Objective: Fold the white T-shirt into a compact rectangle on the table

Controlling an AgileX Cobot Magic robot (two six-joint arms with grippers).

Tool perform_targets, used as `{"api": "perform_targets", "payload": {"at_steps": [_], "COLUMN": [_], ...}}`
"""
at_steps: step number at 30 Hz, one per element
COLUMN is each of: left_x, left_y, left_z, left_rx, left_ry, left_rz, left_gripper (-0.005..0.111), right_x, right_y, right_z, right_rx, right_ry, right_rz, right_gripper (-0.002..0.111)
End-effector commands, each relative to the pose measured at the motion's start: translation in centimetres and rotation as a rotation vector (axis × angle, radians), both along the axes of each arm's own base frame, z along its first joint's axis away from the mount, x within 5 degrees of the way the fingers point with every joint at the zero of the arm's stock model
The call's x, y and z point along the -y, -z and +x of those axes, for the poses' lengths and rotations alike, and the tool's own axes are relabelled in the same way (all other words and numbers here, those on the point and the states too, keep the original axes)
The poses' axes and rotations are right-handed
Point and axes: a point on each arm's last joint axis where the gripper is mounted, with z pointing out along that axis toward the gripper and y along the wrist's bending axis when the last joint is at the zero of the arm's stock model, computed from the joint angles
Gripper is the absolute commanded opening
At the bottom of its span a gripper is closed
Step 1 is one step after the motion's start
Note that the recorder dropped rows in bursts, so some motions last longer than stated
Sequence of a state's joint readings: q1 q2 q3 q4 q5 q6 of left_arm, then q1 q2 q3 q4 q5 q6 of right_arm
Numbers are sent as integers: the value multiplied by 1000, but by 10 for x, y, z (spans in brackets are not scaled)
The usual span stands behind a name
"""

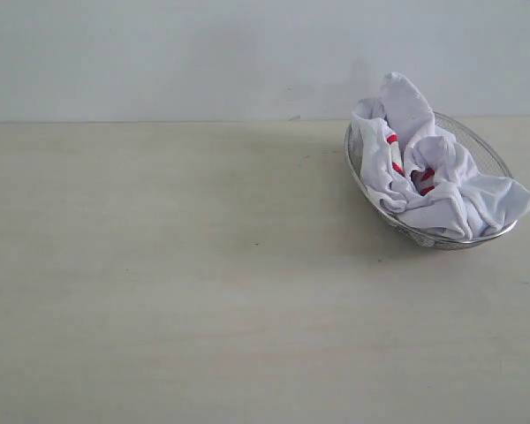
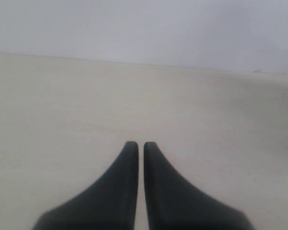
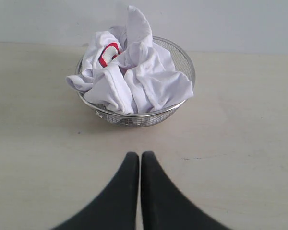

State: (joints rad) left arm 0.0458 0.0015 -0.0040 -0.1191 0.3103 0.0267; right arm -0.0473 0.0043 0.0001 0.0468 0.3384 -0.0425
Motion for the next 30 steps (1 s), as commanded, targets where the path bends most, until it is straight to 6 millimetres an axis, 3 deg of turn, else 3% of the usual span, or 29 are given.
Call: {"api": "perform_targets", "payload": {"at_steps": [1,26,30], "left_x": [0,1,0], "left_y": [1,1,-1], "left_z": [0,0,0], "left_rx": [-2,-2,18], "left_ry": [-5,15,23], "left_rz": [-5,-5,86], "left_gripper": [4,4,4], "right_x": [0,0,0], "right_y": [-1,-1,-1], "right_z": [0,0,0], "right_rx": [9,9,9], "right_ry": [3,3,3], "right_rz": [-3,-3,-3], "right_gripper": [0,0,0]}}
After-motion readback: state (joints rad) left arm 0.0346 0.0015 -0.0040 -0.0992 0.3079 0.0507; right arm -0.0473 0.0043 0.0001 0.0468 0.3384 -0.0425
